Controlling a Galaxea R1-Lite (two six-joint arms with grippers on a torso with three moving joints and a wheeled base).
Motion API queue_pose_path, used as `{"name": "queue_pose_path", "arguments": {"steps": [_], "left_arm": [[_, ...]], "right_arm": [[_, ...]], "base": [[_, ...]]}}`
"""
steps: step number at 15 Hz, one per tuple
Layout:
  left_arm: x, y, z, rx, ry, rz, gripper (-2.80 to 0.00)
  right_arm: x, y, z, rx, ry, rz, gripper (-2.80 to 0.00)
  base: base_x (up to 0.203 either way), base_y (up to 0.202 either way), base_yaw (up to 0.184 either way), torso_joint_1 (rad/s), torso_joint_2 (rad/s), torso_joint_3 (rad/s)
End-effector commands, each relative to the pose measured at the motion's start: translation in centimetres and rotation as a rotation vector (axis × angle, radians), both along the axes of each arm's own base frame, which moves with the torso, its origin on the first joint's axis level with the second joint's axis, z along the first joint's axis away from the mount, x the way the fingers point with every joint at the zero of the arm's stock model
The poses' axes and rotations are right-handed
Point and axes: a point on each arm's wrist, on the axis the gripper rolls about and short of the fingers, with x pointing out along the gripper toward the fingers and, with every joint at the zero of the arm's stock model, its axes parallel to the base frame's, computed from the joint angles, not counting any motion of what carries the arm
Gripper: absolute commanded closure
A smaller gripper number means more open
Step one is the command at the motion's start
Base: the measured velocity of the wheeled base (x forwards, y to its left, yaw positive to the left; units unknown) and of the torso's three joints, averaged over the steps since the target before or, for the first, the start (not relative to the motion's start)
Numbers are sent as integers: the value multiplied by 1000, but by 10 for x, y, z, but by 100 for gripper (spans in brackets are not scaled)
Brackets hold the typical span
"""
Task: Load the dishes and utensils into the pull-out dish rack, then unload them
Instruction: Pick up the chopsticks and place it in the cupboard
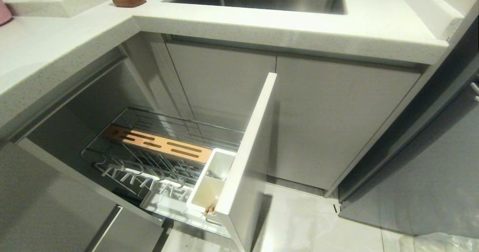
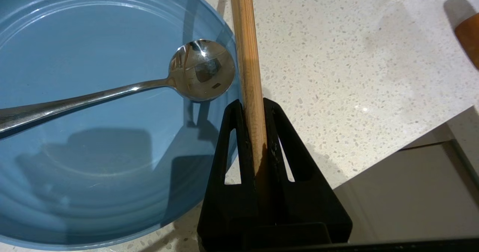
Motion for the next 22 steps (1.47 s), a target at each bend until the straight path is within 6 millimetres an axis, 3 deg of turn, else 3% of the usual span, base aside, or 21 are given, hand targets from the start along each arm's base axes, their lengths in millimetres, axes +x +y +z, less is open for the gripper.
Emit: {"name": "queue_pose_path", "arguments": {"steps": [1, 8, 14, 19, 22], "left_arm": [[-3, -1, 1, -1, -6, 4, 0], [-10, 1, 2, 22, -3, 54, 0], [-11, 18, -7, 49, 89, 159, 0], [-20, 15, -10, 31, 108, 165, 0], [-30, 8, 0, 49, 47, 135, 0]], "right_arm": [[0, 0, 0, 0, 1, 0, 0], [0, 0, 0, 0, 1, 0, 0], [0, 0, 0, 0, 1, 0, 0], [0, 0, 0, 0, 1, 0, 0], [0, 0, 0, 0, 1, 0, 0]], "base": [[0, 0, 0, 0, 0, 0], [0, 0, 0, 0, 0, 0], [0, 0, 0, 0, 0, 0], [0, 0, 0, 0, 0, 0], [0, 0, 0, 0, 0, 0]]}}
